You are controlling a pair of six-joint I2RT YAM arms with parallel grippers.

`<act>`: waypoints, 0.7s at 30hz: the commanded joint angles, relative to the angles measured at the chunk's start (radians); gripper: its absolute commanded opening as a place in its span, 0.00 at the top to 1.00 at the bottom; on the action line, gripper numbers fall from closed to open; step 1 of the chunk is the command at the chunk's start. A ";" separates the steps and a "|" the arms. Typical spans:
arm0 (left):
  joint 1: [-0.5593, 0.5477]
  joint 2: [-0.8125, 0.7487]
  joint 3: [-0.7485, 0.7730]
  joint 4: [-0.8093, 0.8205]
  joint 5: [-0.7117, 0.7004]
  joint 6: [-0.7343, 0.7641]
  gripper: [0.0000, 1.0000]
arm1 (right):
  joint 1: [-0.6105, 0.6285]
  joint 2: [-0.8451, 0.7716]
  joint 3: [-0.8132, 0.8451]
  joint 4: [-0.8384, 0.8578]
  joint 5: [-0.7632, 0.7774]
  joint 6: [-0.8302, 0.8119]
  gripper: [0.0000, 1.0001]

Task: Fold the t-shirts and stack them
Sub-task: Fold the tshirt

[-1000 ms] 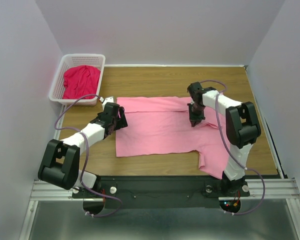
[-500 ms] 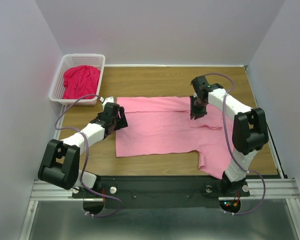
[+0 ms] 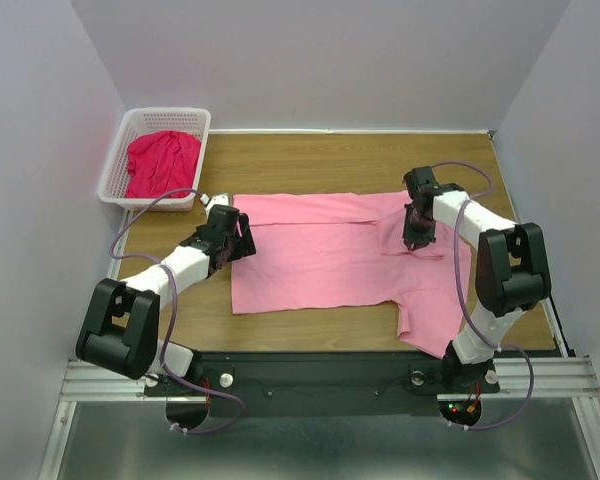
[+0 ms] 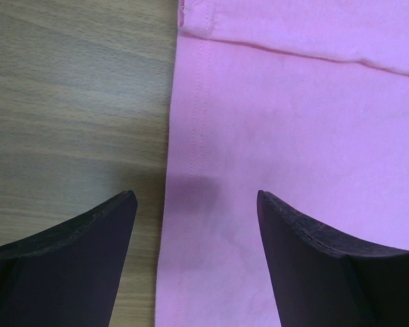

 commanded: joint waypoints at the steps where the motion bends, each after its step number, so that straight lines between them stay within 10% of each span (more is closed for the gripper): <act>1: -0.003 -0.021 0.039 -0.003 -0.001 0.016 0.17 | 0.004 0.001 -0.063 0.089 0.038 0.031 0.81; 21: 0.062 0.207 0.341 -0.020 -0.049 -0.005 0.18 | -0.232 0.076 0.237 0.220 -0.104 -0.003 0.72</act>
